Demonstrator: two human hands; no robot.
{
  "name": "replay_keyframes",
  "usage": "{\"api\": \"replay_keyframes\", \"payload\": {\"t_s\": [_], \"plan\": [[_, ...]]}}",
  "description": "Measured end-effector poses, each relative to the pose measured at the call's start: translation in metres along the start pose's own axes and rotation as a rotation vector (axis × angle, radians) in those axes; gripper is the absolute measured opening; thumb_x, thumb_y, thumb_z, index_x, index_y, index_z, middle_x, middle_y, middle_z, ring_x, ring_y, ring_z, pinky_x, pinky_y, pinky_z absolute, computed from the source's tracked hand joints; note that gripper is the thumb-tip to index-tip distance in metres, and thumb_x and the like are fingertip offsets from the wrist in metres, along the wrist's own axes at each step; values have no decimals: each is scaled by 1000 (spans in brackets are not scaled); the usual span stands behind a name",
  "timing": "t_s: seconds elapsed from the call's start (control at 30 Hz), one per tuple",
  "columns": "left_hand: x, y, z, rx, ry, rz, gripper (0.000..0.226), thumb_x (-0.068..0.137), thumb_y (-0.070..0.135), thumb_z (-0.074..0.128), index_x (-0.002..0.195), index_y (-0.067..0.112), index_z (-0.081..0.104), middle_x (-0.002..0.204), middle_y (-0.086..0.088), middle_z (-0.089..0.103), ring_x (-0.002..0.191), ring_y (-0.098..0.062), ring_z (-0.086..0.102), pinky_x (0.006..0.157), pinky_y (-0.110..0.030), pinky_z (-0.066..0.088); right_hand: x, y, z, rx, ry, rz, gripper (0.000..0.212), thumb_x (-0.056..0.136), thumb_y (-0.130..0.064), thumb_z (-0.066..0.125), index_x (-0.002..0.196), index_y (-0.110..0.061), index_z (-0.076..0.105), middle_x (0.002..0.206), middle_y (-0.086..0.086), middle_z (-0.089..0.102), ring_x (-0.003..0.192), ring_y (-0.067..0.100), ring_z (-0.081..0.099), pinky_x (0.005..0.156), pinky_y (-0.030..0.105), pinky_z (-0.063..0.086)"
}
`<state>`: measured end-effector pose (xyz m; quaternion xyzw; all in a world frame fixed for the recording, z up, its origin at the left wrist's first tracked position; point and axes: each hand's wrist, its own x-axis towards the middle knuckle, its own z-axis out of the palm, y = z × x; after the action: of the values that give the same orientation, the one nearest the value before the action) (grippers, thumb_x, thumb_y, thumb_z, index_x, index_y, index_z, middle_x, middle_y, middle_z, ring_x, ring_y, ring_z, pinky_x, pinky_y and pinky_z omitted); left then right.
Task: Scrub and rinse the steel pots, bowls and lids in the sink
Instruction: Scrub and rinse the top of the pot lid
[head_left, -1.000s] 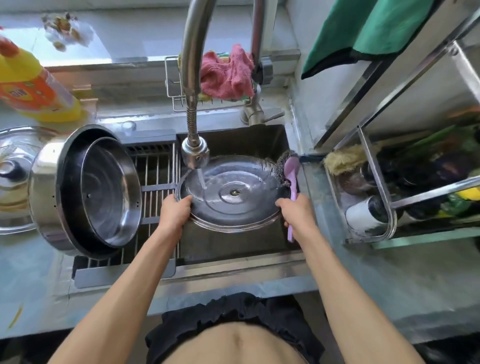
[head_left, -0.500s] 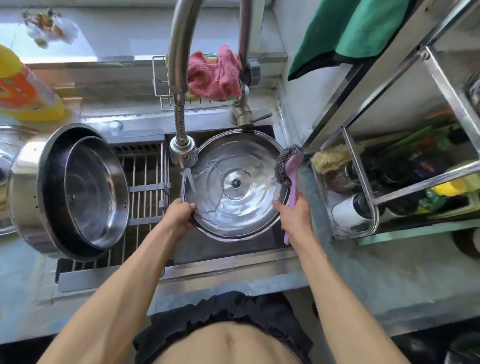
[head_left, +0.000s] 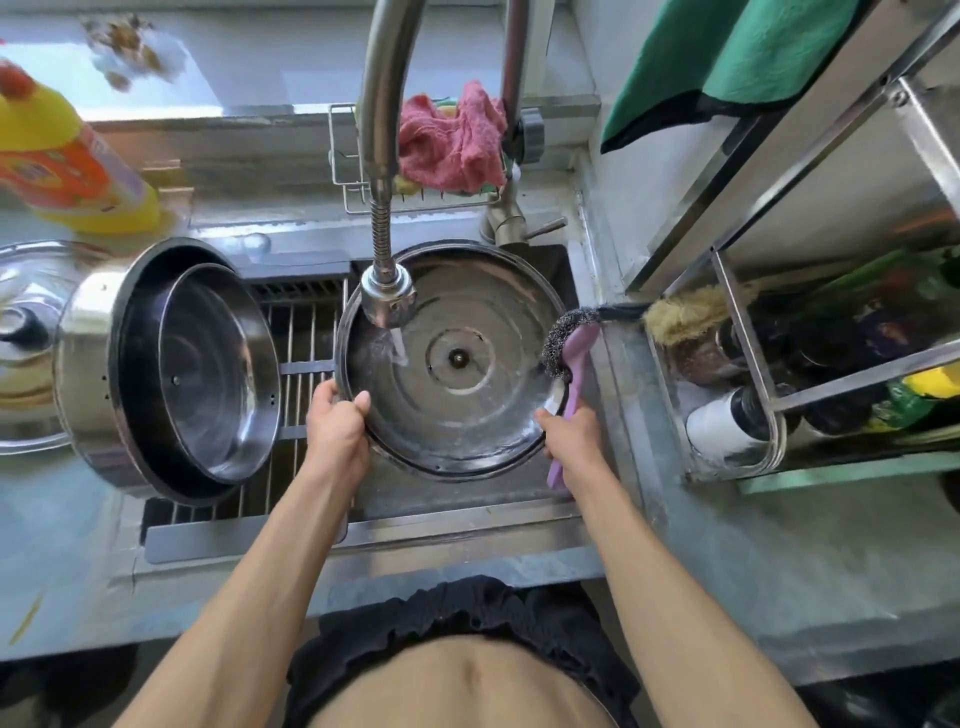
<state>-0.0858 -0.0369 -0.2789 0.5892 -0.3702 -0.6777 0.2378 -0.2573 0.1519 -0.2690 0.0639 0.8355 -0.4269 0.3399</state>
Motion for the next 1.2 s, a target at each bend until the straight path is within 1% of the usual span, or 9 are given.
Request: {"api": "replay_keyframes", "payload": {"t_s": [0.2,0.33,0.4,0.73,0.9,1.0,1.07,1.13,1.2], "plan": [[-14,18,-11,-6,10,109,29,95,-12,50,105,16,54,89,-4,66,68,-7,69,58,-22,56,-1,-8,17,-73,-96,73,35,95,-19,61,127,-12,50,73,7,57,47,15,49,41,23,38],[-14,11,-21,-7,20,41,47,91,-5,60,133,15,52,119,-11,67,103,-24,69,82,-38,60,-1,-9,18,-9,-169,67,29,90,-17,67,117,-19,57,67,1,55,42,11,40,42,23,36],[-16,7,-21,1,-5,9,40,95,4,63,134,14,56,121,-11,69,107,-25,69,92,-43,58,-2,-11,13,-14,-156,58,22,89,-16,68,110,-14,61,67,2,55,42,11,38,42,24,35],[-15,4,-1,88,-70,-200,24,91,-4,62,115,-5,66,92,-17,75,77,-27,74,68,-34,62,-5,-8,-20,47,-104,29,25,88,-15,67,110,-7,58,60,2,45,43,11,38,42,27,36],[-15,4,9,337,-150,-158,8,97,8,61,103,8,65,97,-13,70,73,-19,66,50,-26,54,-11,-22,-31,150,-51,-44,21,91,-10,62,109,-16,53,67,5,48,43,10,39,44,29,40],[-25,9,13,638,-213,38,39,99,19,60,136,9,52,123,-5,65,105,-26,65,83,-40,59,-12,-36,-31,188,20,-62,21,90,-9,60,108,-16,51,70,6,50,39,11,40,42,27,39],[-37,14,12,896,-243,286,55,100,30,59,150,14,43,144,-3,53,134,-26,49,110,-40,40,-11,-48,-25,202,38,-51,24,87,-8,58,111,-11,51,65,8,48,34,12,41,43,28,39],[-48,21,11,976,-370,496,55,98,43,61,147,20,51,156,-4,41,148,-21,31,119,-41,26,-12,-63,-19,190,27,-16,27,87,-7,55,114,-10,51,62,10,47,30,12,42,45,29,38],[-57,22,10,991,-622,597,61,91,55,66,143,26,56,152,6,45,144,-9,34,119,-37,27,-14,-76,-12,189,21,27,22,88,-4,51,109,-5,51,60,11,46,26,10,42,49,27,34]]}}
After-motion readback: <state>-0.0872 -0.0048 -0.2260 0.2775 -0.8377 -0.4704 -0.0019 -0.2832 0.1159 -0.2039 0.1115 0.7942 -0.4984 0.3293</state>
